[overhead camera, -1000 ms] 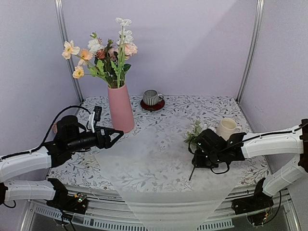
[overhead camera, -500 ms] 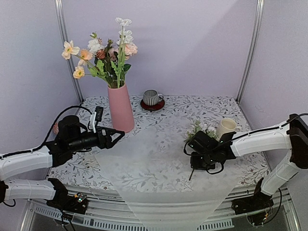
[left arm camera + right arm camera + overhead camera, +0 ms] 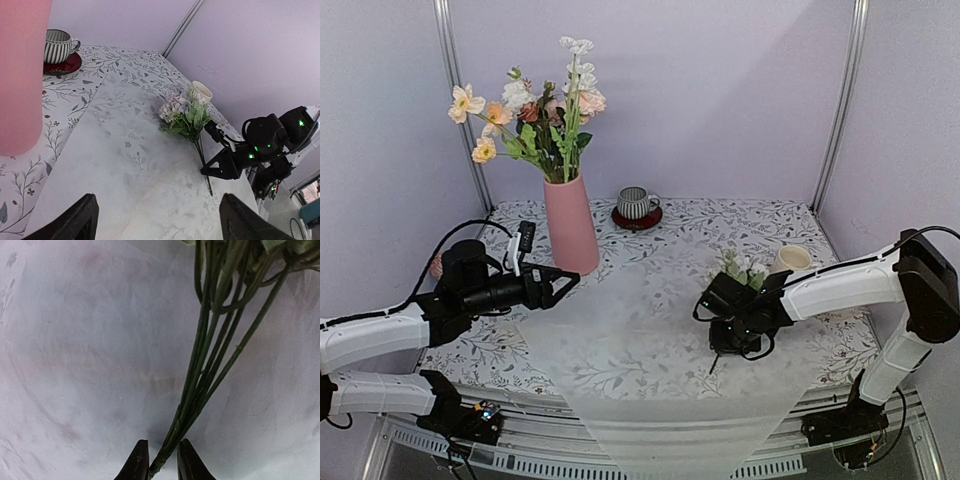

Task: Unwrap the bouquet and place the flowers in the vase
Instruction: Pick up the fake flower from the flattened wrapping paper.

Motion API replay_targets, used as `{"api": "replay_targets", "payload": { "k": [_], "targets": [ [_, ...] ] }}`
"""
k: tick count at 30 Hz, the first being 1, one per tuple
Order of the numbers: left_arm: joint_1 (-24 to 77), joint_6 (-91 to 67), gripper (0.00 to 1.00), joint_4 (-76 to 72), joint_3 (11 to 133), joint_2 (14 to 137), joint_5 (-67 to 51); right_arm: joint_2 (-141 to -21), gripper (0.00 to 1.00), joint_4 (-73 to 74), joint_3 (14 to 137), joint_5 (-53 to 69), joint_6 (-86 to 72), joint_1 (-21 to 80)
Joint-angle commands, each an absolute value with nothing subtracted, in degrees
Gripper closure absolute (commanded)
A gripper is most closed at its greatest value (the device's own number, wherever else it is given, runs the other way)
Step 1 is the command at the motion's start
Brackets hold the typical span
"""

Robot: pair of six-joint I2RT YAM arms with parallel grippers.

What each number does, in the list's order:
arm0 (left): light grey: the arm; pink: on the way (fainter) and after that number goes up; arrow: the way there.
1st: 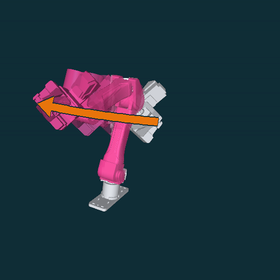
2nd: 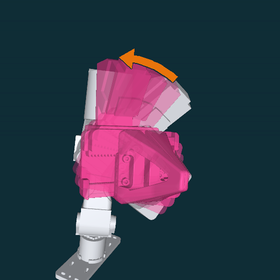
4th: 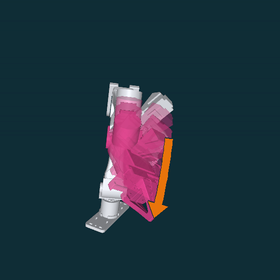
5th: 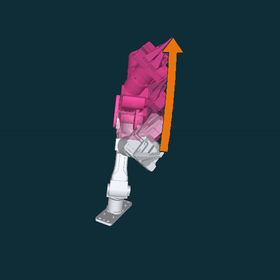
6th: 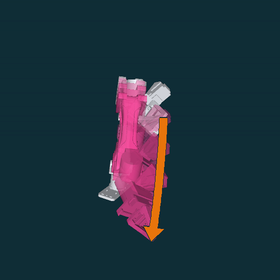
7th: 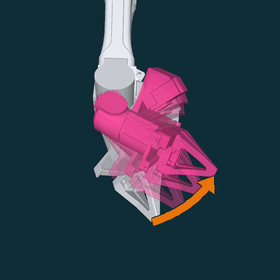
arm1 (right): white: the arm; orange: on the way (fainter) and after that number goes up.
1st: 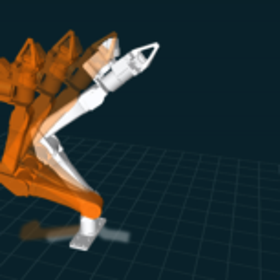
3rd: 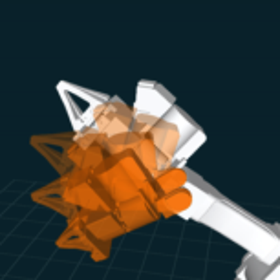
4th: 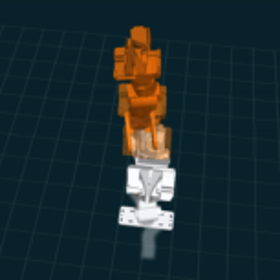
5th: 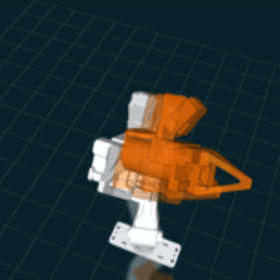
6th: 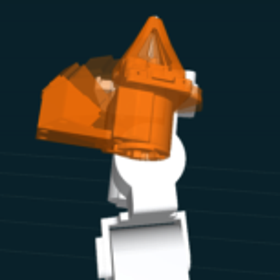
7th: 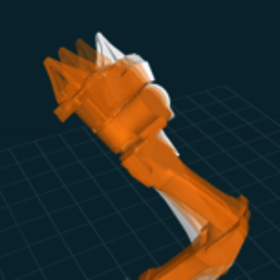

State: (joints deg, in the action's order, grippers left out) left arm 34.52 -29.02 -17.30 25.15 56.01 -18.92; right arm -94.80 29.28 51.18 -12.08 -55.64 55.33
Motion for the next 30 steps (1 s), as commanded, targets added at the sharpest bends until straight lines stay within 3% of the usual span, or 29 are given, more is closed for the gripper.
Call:
{"api": "replay_targets", "payload": {
  "k": [1, 6, 19, 30],
  "targets": [
    [35.35, -28.99, 0.14, -18.69, 26.15, 56.22, -19.18, -95.69, 0.86, 30.51, 51.61, -13.32, -57.46, 55.05],
    [35.41, -29.25, 0.14, -19.09, 26.16, 56.41, -19.33, -95.81, 0.96, 30.13, 51.10, -13.60, -58.81, 55.05],
    [36.24, -30.14, 0.14, -20.16, 26.45, 56.33, -19.76, -73.70, 0.98, 20.67, 43.86, -19.59, -54.65, 55.10],
    [41.83, -32.63, 0.15, -25.08, 28.73, 61.08, -19.63, -58.87, 0.98, -14.51, 32.25, 2.11, -33.30, 55.19]
  ]
}}
